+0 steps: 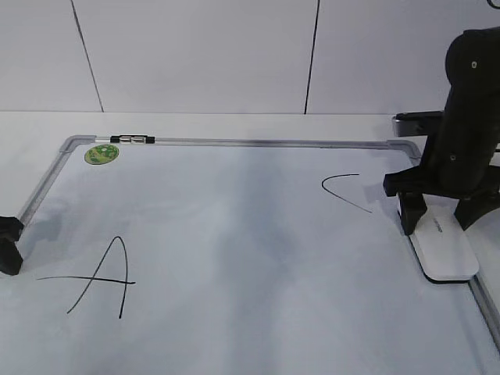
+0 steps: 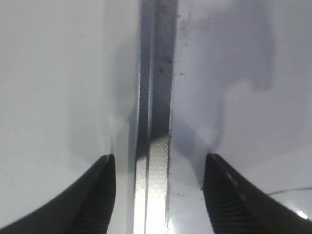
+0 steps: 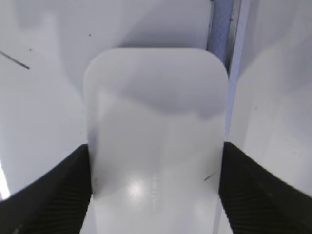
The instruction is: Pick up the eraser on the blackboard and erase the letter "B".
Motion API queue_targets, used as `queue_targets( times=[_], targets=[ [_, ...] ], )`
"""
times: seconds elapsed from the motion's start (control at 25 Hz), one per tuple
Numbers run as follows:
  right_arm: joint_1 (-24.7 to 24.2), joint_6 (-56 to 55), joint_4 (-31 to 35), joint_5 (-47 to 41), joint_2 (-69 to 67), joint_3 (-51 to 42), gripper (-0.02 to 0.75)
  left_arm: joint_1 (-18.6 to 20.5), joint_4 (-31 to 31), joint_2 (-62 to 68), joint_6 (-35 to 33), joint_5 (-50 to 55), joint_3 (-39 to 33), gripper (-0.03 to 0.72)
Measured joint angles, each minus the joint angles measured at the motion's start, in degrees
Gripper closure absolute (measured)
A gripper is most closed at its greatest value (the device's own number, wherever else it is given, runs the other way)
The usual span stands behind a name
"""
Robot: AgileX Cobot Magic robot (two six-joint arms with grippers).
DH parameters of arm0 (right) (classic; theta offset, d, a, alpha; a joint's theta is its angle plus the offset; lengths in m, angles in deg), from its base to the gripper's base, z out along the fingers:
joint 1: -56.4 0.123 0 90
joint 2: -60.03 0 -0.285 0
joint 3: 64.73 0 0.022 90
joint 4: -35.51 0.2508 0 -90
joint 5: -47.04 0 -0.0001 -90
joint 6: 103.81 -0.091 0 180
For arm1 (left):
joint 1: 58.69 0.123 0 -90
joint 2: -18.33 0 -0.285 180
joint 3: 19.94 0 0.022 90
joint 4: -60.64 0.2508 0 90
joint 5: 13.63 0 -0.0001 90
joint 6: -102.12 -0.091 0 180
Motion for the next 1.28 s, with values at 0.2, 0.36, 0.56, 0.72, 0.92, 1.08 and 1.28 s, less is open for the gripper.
queue_targets(
  times=[0.2,0.36,0.56,0.72,0.92,1.08,1.28],
  targets=[
    [0.0,0.0,0.3,-0.7,0.0,0.1,0.115,0.0,0.0,0.0,0.0,0.0,0.0,0.256],
    [0.0,-0.5,0.3,-1.1,0.0,0.2,0.111,0.0,0.0,0.0,0.0,0.0,0.0,0.256],
    [0.0,-0.6,0.2,-2.2,0.0,0.3,0.111,0.0,0.0,0.0,0.0,0.0,0.0,0.256],
    [0.0,-0.8,0.2,-3.5,0.0,1.8,0.111,0.0,0.0,0.1,0.0,0.6,0.5,0.256],
    [0.0,-0.8,0.2,-6.8,0.0,5.8,0.111,0.0,0.5,0.5,0.0,4.1,2.7,0.256],
    [0.0,-0.8,0.2,-8.3,0.0,8.7,0.111,0.0,1.8,0.5,0.0,7.2,5.8,0.256],
    [0.0,-0.5,0.2,-8.8,0.0,11.7,0.115,0.0,2.7,-0.7,0.0,10.5,9.2,0.256]
  ],
)
